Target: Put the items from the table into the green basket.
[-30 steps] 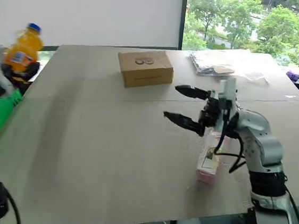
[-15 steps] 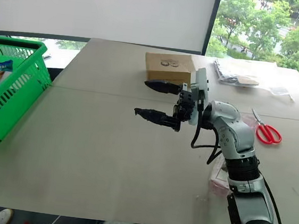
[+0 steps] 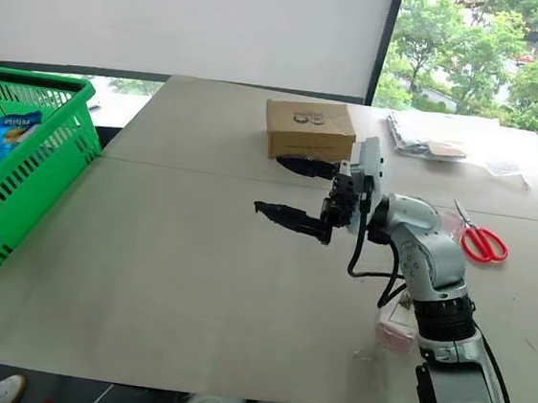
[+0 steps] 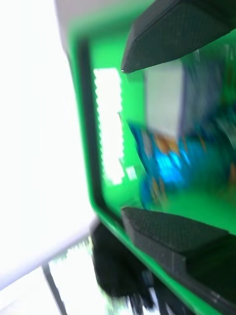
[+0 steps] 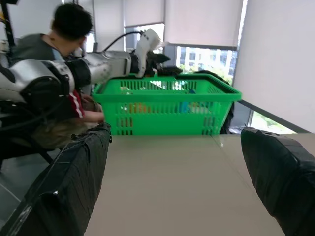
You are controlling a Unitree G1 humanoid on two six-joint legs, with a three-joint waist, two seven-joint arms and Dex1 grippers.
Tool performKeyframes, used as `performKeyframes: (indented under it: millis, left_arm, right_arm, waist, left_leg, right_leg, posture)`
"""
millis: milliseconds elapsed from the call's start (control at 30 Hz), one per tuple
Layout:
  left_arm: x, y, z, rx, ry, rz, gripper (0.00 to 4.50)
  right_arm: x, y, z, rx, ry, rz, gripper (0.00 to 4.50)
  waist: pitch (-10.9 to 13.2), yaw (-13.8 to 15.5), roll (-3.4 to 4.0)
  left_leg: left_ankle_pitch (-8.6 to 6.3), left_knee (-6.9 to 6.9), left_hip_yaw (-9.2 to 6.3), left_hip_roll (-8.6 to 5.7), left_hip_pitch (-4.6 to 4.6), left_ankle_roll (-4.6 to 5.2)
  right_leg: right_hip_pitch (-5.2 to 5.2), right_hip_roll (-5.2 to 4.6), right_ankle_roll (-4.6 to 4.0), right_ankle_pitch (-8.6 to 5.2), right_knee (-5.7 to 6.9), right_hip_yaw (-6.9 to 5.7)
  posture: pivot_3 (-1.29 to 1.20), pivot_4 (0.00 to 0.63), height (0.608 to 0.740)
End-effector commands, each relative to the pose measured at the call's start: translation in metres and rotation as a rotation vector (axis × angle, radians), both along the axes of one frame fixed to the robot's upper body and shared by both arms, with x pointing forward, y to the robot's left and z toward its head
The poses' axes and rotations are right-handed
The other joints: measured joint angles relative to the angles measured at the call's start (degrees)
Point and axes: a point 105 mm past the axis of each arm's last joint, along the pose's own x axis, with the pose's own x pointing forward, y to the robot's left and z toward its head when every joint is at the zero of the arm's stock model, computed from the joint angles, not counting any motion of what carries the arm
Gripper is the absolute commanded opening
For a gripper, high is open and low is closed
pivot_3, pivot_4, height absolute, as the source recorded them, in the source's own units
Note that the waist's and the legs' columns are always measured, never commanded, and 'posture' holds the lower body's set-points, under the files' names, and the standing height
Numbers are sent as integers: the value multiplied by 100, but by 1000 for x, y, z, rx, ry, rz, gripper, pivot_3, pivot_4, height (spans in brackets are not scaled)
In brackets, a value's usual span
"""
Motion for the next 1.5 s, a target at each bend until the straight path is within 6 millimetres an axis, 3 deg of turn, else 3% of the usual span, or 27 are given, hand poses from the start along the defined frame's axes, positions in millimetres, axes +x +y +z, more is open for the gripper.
performKeyframes:
  millis: [33, 100, 167, 333, 433, 500, 600, 733, 967, 1133, 1233, 1267, 1500]
  left_arm:
    - [-1, -98, -1, 4, 101, -503, 4481]
    - [-23, -147, -28, 7, 303, -754, 4481]
    - [-38, -168, -41, 21, 421, -852, 4481]
    - [-55, -204, -37, 38, 477, -988, 4481]
    - [-69, -219, -39, 16, 516, -1049, 4481]
    - [-77, -225, -44, 14, 548, -1070, 4481]
    - [-75, -230, -48, 5, 550, -1061, 4481]
    - [-67, -240, -51, -20, 529, -1058, 4481]
    - [-67, -246, -53, -15, 539, -1066, 4481]
    - [-69, -245, -50, -13, 539, -1069, 4481]
    - [-71, -245, -48, -12, 538, -1068, 4500]
    - [-72, -244, -48, -13, 538, -1068, 4500]
    - [-78, -246, -48, -25, 547, -1101, 4500]
  right_arm:
    - [16, -32, -6, -92, -23, -187, 4500]
    - [25, -57, -27, -240, 29, -261, 4500]
    - [31, -77, -42, -365, 33, -313, 4500]
    - [60, -136, -48, -381, 112, -689, 4500]
    - [61, -170, -54, -381, 184, -897, 4500]
    - [60, -182, -56, -326, 252, -1015, 4500]
    - [60, -191, -64, -311, 302, -1195, 4500]
    - [56, -192, -83, -259, 466, -1294, 4500]
    - [52, -180, -105, -98, 845, -1326, 4500]
    - [52, -150, -109, -14, 1027, -1171, 4500]
    - [52, -139, -103, 7, 1038, -1088, 3722]
    - [52, -136, -102, 6, 1039, -1072, 3095]
    - [52, -136, -105, -4, 1047, -1066, 143]
  waist:
    - [-3, -26, 12]
    - [0, -123, 27]
    - [6, -207, 54]
    - [38, -378, 105]
    - [47, -454, 160]
    - [50, -491, 174]
    - [53, -562, 178]
    - [78, -624, 212]
    - [98, -647, 237]
    - [102, -650, 243]
    - [106, -645, 250]
    - [106, -645, 250]
    - [109, -644, 255]
  left_leg:
    - [0, 1, 6, -1, 1, 0]
    - [0, 3, 17, -3, 3, 3]
    - [-6, 4, 25, -3, 2, 13]
    - [-5, 10, 27, 14, 36, 18]
    - [-6, 4, 32, 18, 96, 19]
    - [-6, 4, 35, 17, 103, 20]
    - [-6, 5, 44, 25, 107, 20]
    - [-6, 5, 55, 25, 141, 20]
    - [-7, -8, 77, 27, 186, 21]
    - [-7, -13, 76, 28, 187, 21]
    - [-8, -13, 78, 28, 186, 21]
    - [-8, -13, 78, 28, 185, 21]
    - [-8, -17, 78, 28, 185, 22]
  right_leg:
    - [1, -3, 0, 0, 0, 5]
    - [0, -5, 1, 0, -1, 15]
    - [2, -6, 1, 0, -6, 22]
    - [26, 49, -10, 2, -1, 30]
    - [85, 78, -12, -3, -7, 44]
    - [89, 101, -10, -4, -6, 49]
    - [90, 113, 0, -10, -7, 63]
    - [116, 117, 13, -17, -7, 74]
    - [146, 120, 19, -21, -15, 95]
    - [146, 124, 19, -21, -18, 95]
    - [145, 124, 20, -21, -19, 97]
    - [145, 124, 20, -21, -20, 96]
    - [144, 124, 22, -23, -24, 96]
  posture:
    - [171, 0, 724]
    - [124, 0, 724]
    - [111, 0, 724]
    - [107, 6, 724]
    - [93, 16, 724]
    - [77, 24, 724]
    - [67, 32, 724]
    - [65, 36, 724]
    - [64, 36, 724]
    - [78, 34, 724]
    - [89, 32, 724]
    - [89, 32, 724]
    - [94, 28, 724]
